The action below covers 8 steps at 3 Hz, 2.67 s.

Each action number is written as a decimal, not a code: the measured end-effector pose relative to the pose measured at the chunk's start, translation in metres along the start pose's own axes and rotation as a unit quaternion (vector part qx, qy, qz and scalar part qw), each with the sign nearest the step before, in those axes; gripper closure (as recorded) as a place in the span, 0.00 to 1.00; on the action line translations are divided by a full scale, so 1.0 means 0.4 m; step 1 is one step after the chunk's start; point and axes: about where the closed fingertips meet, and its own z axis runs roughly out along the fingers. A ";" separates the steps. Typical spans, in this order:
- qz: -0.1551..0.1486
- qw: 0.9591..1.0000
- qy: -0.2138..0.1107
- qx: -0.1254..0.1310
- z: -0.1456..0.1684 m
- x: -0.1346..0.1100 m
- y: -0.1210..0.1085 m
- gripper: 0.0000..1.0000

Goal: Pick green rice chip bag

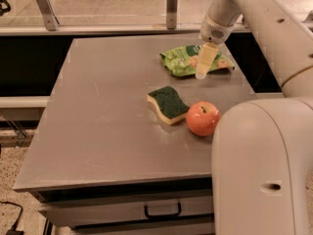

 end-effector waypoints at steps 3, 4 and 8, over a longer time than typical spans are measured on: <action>-0.012 1.000 -0.002 -0.012 0.005 -0.004 -0.013 0.57; -0.020 1.000 0.002 0.002 -0.062 -0.035 -0.010 0.88; -0.054 0.994 -0.058 0.070 -0.412 -0.239 0.068 1.00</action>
Offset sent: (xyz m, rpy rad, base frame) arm 0.0004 -0.0073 0.0054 -0.0063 0.0589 0.0384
